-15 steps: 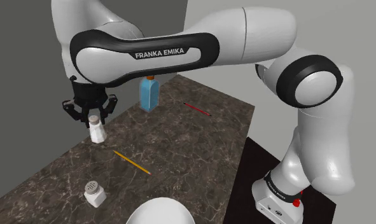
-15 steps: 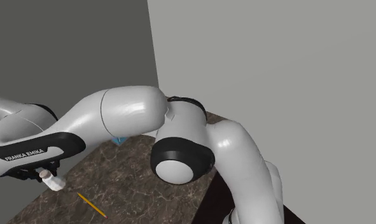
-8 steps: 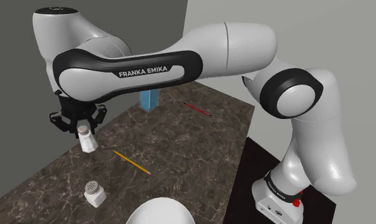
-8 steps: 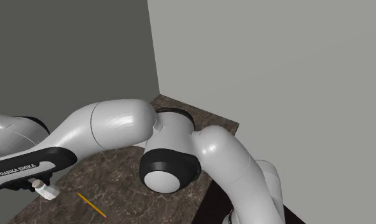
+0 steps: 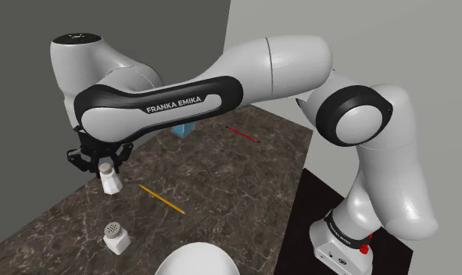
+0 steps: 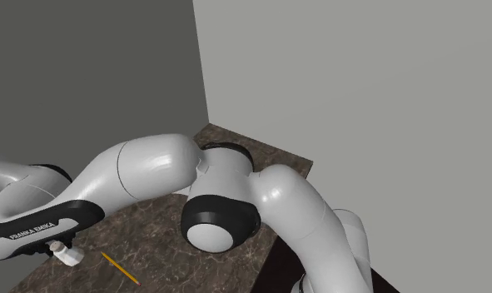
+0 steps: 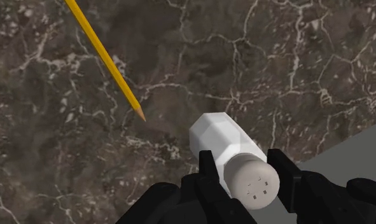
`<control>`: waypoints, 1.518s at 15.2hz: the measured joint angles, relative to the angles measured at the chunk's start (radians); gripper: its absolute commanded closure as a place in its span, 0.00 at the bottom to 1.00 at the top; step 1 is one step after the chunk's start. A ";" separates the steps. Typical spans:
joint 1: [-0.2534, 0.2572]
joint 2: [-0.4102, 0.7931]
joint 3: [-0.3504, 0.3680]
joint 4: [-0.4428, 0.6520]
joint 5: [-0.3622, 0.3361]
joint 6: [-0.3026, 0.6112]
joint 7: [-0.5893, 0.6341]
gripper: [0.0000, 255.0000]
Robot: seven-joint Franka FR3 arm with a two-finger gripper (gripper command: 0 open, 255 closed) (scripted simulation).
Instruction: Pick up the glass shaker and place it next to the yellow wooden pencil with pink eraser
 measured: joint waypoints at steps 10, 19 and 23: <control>0.000 0.001 0.000 -0.003 0.000 0.005 0.000 0.00; 0.000 -0.031 0.004 0.068 0.007 -0.097 -0.006 0.00; 0.000 -0.033 0.005 0.068 0.008 -0.100 -0.006 0.00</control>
